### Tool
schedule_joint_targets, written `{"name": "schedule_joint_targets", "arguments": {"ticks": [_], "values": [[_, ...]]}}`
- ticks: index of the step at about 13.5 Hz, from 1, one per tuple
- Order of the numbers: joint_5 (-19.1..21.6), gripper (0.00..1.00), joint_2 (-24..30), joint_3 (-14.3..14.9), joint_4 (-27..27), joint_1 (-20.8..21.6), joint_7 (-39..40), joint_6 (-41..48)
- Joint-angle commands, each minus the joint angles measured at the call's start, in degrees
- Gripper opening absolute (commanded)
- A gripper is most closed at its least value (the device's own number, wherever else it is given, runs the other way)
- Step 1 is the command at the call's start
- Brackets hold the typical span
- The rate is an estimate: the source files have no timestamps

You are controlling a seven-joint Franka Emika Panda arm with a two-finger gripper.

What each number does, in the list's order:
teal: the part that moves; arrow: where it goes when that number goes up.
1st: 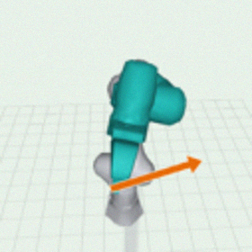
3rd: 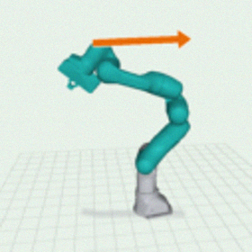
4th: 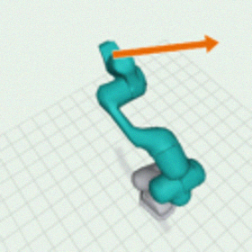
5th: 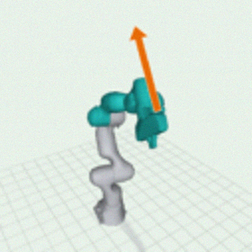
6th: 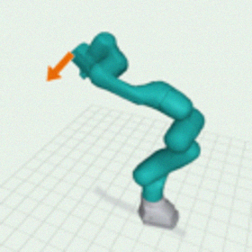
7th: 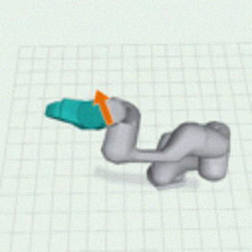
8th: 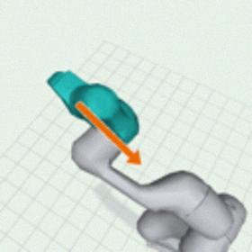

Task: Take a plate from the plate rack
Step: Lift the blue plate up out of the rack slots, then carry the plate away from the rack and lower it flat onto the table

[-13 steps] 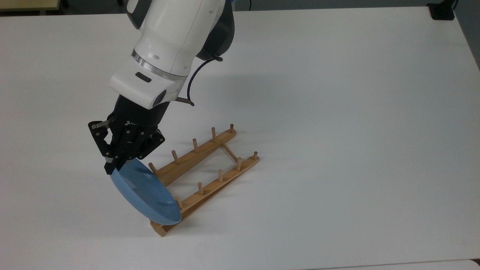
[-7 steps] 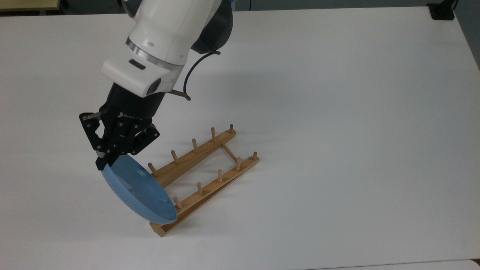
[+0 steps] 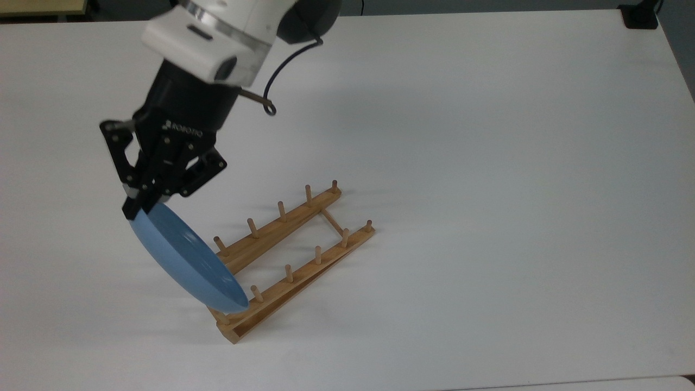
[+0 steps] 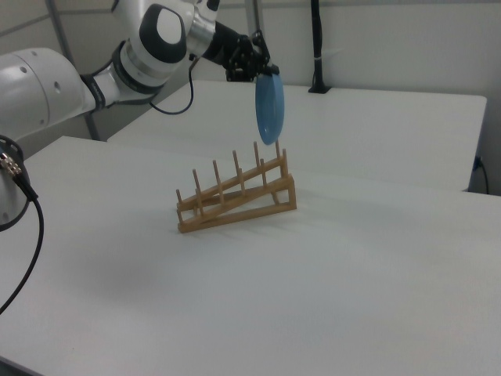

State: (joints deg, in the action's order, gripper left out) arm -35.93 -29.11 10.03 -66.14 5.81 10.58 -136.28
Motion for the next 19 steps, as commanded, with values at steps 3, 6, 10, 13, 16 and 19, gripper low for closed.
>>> {"name": "schedule_joint_targets", "arguments": {"ticks": [3, 6, 10, 13, 16, 19], "values": [[8.2, 0.00, 10.3, 1.0, -5.0, 0.1, -1.2, -0.5], [21.2, 0.00, 13.8, 1.0, -8.2, -1.4, -1.0, 1.2], [37.0, 0.00, 14.6, 1.7, -9.3, -3.5, -0.9, 11.6], [47.9, 0.00, 14.7, 5.3, -11.4, -4.3, 2.6, 24.5], [55.7, 0.00, 14.8, 9.3, -15.2, -4.4, 7.5, 32.4], [59.0, 0.00, 14.3, 11.0, -18.8, -5.3, 12.4, 37.8]]}}
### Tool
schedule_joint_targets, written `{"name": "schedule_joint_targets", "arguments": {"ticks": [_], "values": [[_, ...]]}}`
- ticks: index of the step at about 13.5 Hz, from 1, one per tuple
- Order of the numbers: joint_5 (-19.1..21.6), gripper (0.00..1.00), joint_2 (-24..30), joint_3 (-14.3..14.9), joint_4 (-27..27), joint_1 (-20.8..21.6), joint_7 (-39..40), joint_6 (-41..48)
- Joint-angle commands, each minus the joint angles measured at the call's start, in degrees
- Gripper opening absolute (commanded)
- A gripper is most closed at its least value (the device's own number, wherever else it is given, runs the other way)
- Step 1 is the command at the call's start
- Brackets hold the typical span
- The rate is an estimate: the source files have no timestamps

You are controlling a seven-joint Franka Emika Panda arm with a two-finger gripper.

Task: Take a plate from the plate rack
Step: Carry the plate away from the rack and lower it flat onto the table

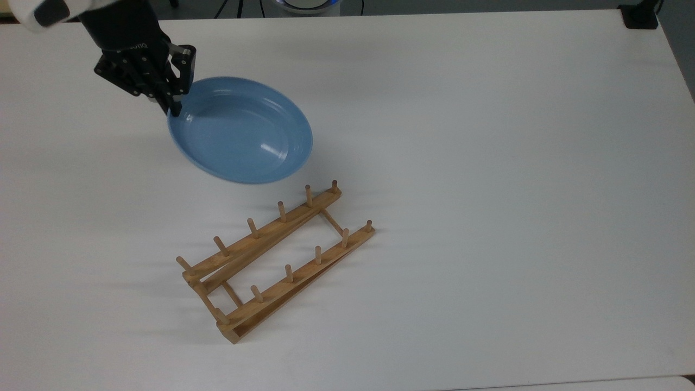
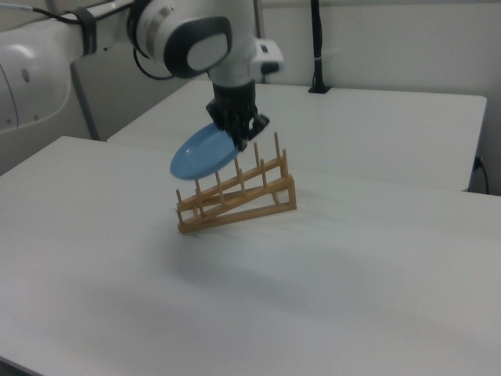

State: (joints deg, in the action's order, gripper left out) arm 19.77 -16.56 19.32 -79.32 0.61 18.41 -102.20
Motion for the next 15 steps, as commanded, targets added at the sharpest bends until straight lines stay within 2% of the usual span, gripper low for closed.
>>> {"name": "schedule_joint_targets", "arguments": {"ticks": [1, 4, 7, 11, 13, 15], "values": [[3.3, 0.00, 1.3, 1.7, -7.2, -0.2, 4.4, 3.7], [4.3, 0.01, -0.1, 1.7, -10.9, -2.4, 5.4, 3.2], [3.6, 0.01, -3.3, 1.9, -12.4, -5.3, 12.6, 2.5], [2.7, 0.02, -6.5, 2.5, -15.4, -7.3, 17.6, -2.7], [2.2, 0.04, -8.8, 2.5, -15.6, -8.3, 18.2, -5.2], [1.2, 0.12, -10.5, 2.5, -16.0, -8.7, 19.2, -7.4]]}}
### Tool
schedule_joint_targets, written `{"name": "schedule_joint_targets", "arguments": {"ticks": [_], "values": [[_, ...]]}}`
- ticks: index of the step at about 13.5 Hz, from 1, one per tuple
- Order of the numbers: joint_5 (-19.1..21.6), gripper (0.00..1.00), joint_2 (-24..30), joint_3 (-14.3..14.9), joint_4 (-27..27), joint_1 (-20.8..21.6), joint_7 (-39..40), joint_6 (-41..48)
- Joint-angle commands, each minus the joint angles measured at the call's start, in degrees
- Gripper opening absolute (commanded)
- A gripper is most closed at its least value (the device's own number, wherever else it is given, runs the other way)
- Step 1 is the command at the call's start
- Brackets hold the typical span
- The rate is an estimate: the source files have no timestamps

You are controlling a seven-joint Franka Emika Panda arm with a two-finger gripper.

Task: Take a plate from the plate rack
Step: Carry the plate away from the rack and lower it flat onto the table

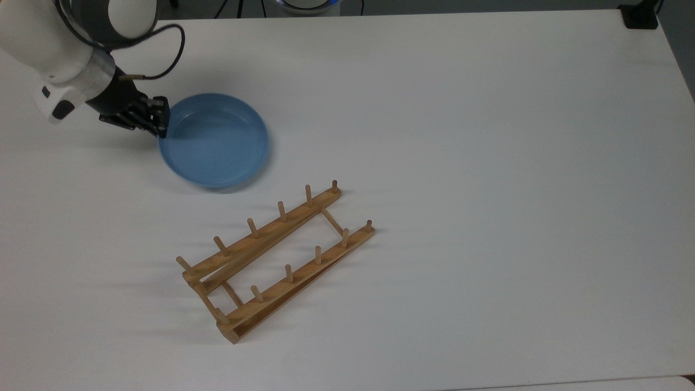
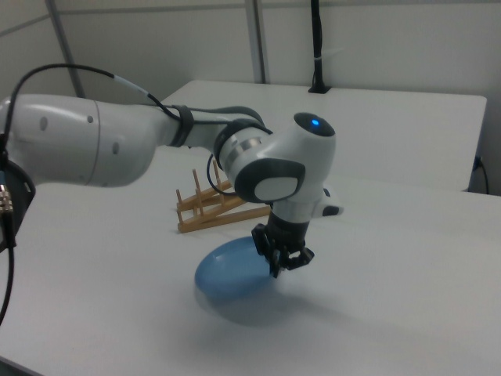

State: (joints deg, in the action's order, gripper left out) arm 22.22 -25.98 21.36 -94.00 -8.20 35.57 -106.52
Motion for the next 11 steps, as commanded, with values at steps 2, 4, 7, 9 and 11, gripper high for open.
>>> {"name": "schedule_joint_targets", "arguments": {"ticks": [2, 4, 7, 9, 11], "values": [[-1.9, 0.19, -1.6, 0.4, -2.6, -0.3, 4.0, -5.8], [-1.9, 0.45, -1.6, 0.5, -3.4, -1.1, 5.2, -7.2], [-2.0, 1.00, -1.0, 1.0, -3.3, -0.8, 4.1, -6.6], [-4.5, 1.00, 2.0, 1.1, -2.7, -0.3, -1.2, -5.9], [-7.4, 1.00, 4.7, 0.7, -0.9, 0.3, -4.4, -3.5]]}}
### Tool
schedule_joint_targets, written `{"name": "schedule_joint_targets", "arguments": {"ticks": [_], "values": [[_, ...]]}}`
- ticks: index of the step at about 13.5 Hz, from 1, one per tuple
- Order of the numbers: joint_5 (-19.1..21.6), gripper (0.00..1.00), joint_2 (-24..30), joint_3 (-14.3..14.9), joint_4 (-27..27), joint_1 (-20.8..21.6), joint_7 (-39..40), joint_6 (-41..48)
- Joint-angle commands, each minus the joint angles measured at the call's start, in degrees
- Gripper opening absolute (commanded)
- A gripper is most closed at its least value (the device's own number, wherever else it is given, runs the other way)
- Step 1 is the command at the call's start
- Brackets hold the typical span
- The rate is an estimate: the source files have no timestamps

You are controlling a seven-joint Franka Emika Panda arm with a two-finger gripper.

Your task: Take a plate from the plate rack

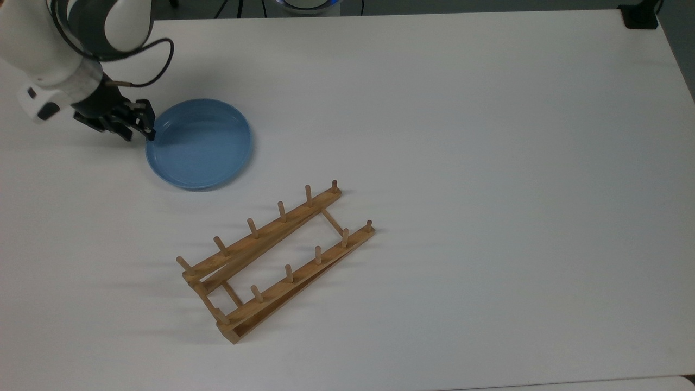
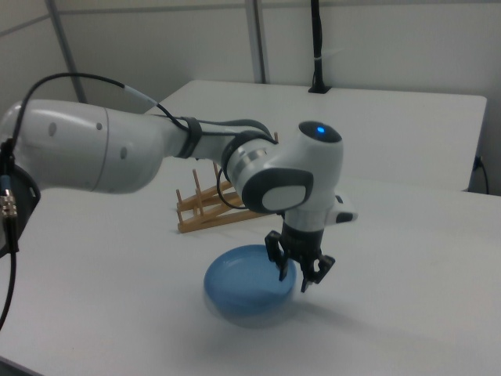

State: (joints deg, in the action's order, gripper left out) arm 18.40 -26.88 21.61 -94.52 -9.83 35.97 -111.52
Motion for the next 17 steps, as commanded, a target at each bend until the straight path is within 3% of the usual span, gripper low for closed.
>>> {"name": "schedule_joint_targets", "arguments": {"ticks": [1, 3, 4, 6, 10, 12, 17], "values": [[-4.2, 1.00, 6.7, 0.2, 0.2, 3.0, -6.3, 3.2], [-8.6, 1.00, 10.3, 0.0, 0.7, 6.9, -13.9, 5.9], [-13.7, 1.00, 13.2, -0.6, 0.7, 10.7, -19.5, 9.9], [-16.8, 1.00, 16.4, -3.1, 0.8, 13.9, -23.0, 14.0], [-16.3, 1.00, 23.4, -4.6, 0.7, 18.7, -23.8, 15.2], [-16.1, 1.00, 24.4, -7.0, 0.7, 17.7, -23.8, 15.9], [-16.1, 1.00, 24.9, -7.4, 0.4, 16.2, -23.9, 16.2]]}}
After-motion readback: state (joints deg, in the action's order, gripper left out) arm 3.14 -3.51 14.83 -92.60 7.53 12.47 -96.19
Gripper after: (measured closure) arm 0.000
